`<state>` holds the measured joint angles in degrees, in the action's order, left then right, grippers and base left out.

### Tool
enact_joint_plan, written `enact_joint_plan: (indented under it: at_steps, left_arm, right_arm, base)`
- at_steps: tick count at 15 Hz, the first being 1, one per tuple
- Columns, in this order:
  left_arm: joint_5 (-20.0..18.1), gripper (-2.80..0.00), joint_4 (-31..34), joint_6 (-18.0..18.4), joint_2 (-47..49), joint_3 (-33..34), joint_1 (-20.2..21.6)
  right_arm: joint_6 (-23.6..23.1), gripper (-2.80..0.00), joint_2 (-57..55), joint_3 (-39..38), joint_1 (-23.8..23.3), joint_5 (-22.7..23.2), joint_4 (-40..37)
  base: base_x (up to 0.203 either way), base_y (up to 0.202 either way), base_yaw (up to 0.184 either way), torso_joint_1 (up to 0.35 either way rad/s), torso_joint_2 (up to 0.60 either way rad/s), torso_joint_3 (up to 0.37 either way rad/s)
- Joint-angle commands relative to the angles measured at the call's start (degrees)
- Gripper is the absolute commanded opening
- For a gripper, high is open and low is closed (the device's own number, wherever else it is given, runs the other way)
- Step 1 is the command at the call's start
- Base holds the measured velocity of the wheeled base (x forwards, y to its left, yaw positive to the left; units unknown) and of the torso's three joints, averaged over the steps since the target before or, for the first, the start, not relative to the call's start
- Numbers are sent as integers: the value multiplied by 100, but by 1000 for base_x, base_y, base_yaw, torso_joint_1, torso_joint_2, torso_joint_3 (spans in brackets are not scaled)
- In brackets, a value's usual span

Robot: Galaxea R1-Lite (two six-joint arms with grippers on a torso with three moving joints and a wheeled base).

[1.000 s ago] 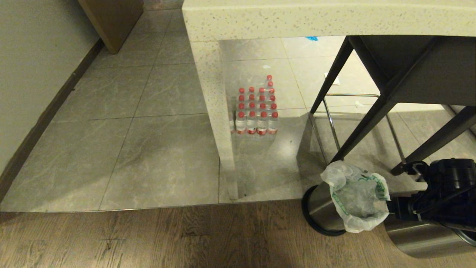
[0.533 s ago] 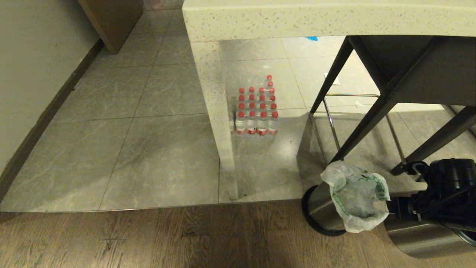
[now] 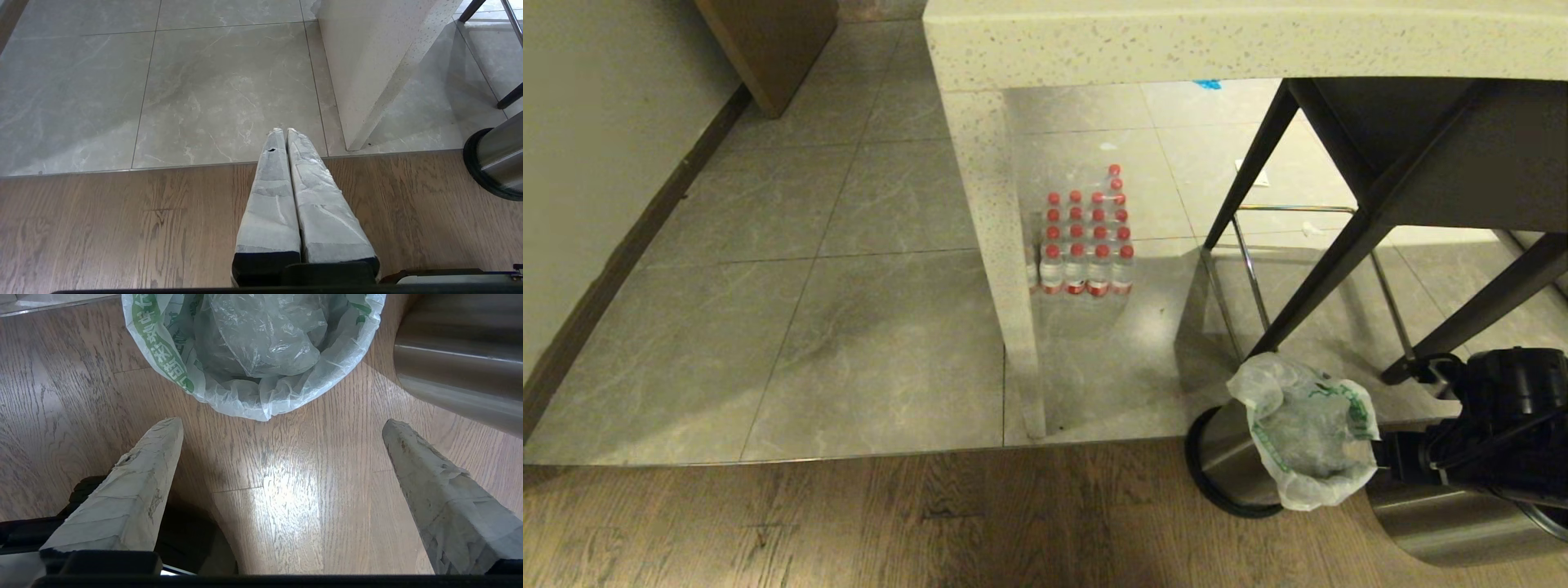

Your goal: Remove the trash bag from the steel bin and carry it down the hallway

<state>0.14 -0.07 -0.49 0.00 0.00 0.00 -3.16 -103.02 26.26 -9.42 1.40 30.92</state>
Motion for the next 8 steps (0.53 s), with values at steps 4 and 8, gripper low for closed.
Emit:
enact_joint_plan:
  at_steps: [4,8]
  left_arm:
    - [4,-280,-1,-4,-9,6,0]
    - [4,-280,-1,-4,-9,0,0]
  right_arm:
    - [474,0,10302,-2301,951,-228,-3830]
    - [474,0,10302,-2301,951,-228,-3830]
  base:
    - [0,0,0,0,0,0]
    - [0,0,0,0,0,0]
